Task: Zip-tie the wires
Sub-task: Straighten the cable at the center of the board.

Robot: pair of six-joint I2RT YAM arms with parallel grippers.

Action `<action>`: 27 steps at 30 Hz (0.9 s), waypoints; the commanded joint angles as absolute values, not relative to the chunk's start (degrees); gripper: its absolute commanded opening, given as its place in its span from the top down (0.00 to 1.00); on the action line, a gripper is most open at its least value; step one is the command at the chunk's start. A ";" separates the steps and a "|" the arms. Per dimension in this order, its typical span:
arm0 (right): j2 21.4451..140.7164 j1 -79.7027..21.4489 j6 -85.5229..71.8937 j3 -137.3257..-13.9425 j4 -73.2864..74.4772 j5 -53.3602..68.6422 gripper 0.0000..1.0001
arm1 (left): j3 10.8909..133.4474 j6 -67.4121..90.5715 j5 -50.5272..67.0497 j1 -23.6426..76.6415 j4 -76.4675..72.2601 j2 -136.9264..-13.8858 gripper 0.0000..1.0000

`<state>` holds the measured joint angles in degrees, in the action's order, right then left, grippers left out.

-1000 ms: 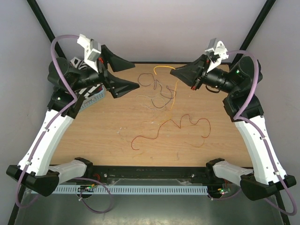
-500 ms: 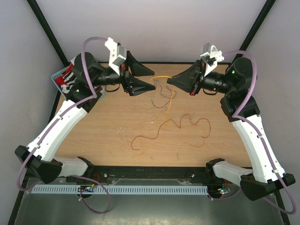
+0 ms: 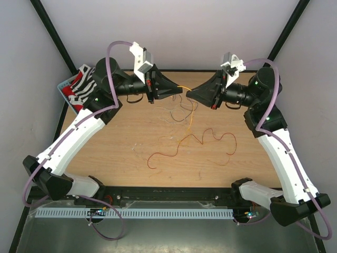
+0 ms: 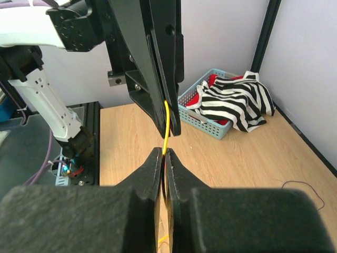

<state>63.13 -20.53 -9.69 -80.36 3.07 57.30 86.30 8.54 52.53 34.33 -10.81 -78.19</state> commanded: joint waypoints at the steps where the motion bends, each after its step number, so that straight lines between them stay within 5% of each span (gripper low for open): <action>1: 61.13 -20.74 -9.93 -78.02 0.28 54.94 0.79 | 87.58 10.49 46.88 34.17 -12.20 -76.62 1.00; 11: 54.30 -20.74 -8.41 -64.63 1.85 41.34 0.21 | 87.38 14.31 41.11 29.23 -9.14 -72.98 1.00; 15: 52.47 -20.72 -6.08 -56.59 2.71 38.41 0.13 | 85.89 14.19 40.77 26.97 -8.41 -70.86 1.00; 27: 62.88 -28.79 1.46 -41.92 -5.19 15.11 0.13 | 85.78 14.63 41.73 26.08 -7.27 -68.99 1.00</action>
<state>58.92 -25.28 -2.33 -41.85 0.73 23.90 86.06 13.78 41.41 26.33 -7.35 -69.71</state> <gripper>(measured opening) 0.871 0.005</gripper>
